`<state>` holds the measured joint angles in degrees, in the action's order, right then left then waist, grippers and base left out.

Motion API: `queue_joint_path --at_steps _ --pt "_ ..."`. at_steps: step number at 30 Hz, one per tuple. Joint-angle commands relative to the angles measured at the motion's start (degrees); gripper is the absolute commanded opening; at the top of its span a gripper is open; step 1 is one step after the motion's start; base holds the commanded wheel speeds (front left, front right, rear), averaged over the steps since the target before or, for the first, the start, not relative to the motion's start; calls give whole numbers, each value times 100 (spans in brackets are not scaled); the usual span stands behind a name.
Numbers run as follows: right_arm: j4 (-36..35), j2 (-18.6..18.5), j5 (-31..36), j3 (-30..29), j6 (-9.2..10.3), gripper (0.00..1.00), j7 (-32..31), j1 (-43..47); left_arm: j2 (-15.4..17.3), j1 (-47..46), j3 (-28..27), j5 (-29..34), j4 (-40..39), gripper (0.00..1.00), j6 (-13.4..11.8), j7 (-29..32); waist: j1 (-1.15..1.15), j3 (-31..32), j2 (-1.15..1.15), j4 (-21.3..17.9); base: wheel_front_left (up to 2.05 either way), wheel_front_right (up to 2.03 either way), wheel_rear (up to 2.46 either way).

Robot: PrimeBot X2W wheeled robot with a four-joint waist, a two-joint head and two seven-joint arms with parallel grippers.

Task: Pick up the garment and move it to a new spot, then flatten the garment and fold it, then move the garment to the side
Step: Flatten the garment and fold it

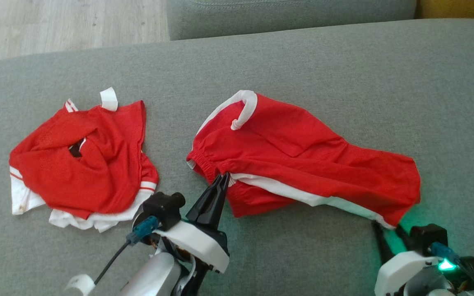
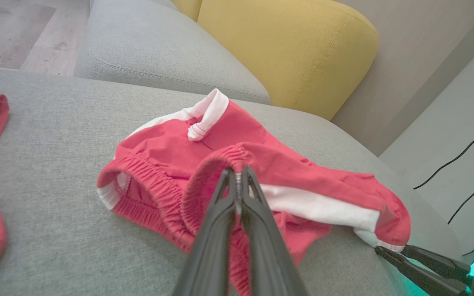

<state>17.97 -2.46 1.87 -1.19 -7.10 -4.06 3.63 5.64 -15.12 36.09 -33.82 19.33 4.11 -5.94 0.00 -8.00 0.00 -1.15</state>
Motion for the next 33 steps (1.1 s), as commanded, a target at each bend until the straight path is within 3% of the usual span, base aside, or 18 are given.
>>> queue_joint_path --at_steps 1,11,19,26,30,33 --pt "-133 -42 -37 155 -39 0 -13 -214 31 -310 -138 -8 -156 0 25 -13 0 -2 0 4 0 0 0" --pt "-333 -84 -442 358 -39 0 -141 -139 170 -339 -143 75 -177 0 -120 7 0 283 0 -115 0 0 0" --pt "-1851 -832 -1647 894 -39 0 -580 -391 519 -472 -258 101 -454 0 -226 279 0 717 0 -174 0 0 0" --pt "-2819 -1406 -2949 759 -39 0 -1279 -1685 1023 -1604 -420 142 -890 0 -4 1017 0 912 0 -164 0 0 0" --pt "-2752 -1287 -3859 570 -39 0 -1614 -2769 1259 -2484 -526 232 -836 0 121 1253 0 1017 0 -215 0 0 0" --pt "-2507 -1314 -4029 500 -39 0 -1691 -3518 1329 -3082 -565 276 -666 0 189 1307 0 1097 0 -231 0 0 0"
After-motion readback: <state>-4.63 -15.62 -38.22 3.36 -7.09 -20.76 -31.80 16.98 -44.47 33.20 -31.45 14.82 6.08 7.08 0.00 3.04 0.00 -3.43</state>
